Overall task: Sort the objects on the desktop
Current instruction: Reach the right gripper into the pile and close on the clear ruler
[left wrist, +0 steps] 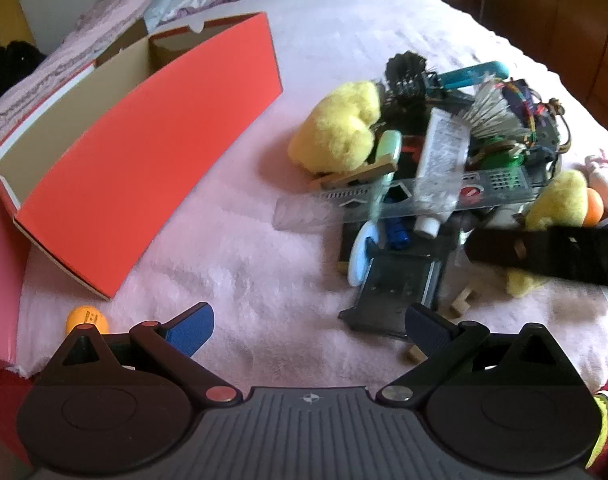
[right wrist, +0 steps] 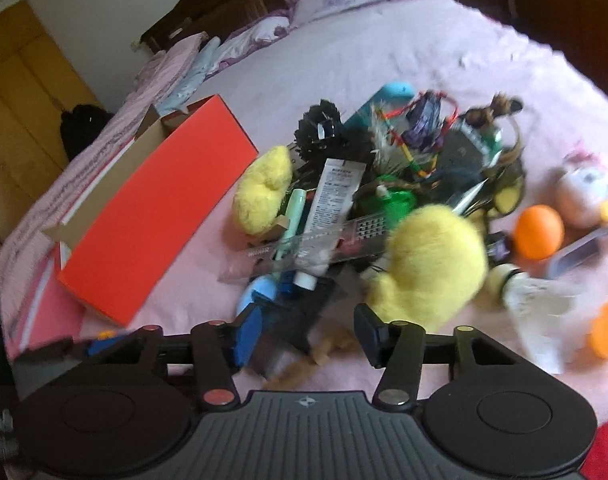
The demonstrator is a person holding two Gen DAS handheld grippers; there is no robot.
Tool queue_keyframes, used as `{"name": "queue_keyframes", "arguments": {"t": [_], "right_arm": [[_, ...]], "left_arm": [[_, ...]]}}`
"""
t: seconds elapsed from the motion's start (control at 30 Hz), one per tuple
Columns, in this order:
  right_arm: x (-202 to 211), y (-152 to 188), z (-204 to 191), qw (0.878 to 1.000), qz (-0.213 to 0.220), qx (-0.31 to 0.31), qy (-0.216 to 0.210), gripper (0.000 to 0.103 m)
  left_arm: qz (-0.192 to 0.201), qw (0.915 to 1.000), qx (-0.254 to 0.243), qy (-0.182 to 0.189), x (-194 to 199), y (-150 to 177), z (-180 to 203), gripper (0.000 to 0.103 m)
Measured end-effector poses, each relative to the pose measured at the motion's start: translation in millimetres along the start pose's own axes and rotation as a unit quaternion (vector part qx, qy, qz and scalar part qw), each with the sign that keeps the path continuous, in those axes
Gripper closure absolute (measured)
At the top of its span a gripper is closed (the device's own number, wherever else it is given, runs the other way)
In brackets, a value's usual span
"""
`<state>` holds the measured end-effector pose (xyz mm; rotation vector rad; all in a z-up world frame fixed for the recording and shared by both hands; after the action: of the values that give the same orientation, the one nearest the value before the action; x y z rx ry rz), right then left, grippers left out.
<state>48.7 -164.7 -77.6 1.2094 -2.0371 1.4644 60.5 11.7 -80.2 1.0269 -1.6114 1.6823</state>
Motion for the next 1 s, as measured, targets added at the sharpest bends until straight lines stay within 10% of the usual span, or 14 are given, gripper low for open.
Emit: {"name": "queue_keyframes", "arguments": {"t": [0.63, 0.73, 1.0], "right_arm": [[-56.6, -18.5, 17.3, 0.986, 0.047, -0.155, 0.031, 0.06], [-60.7, -20.3, 18.0, 0.984, 0.057, -0.164, 0.031, 0.081], [-59.8, -26.0, 25.3, 0.977, 0.082, -0.195, -0.002, 0.086]], "left_arm": [[-0.009, 0.9998, 0.018, 0.008, -4.3, 2.5, -12.5, 0.0], [-0.008, 0.9997, 0.02, 0.009, -4.1, 2.4, -13.8, 0.0], [-0.009, 0.9998, 0.017, 0.011, -4.9, 3.1, -12.2, 0.0]]}}
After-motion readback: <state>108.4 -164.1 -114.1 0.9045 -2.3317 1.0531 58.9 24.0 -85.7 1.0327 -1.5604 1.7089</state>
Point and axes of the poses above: each gripper's, at about its wrist camera, not at the fingertips, and x roughly against the way its jaws point, z to its right, y to its underside, the point moved 4 cm from there along -x, roughly the way its jaws point, and after that the axes turned 9 degrees about x, right-handed, at the moved point
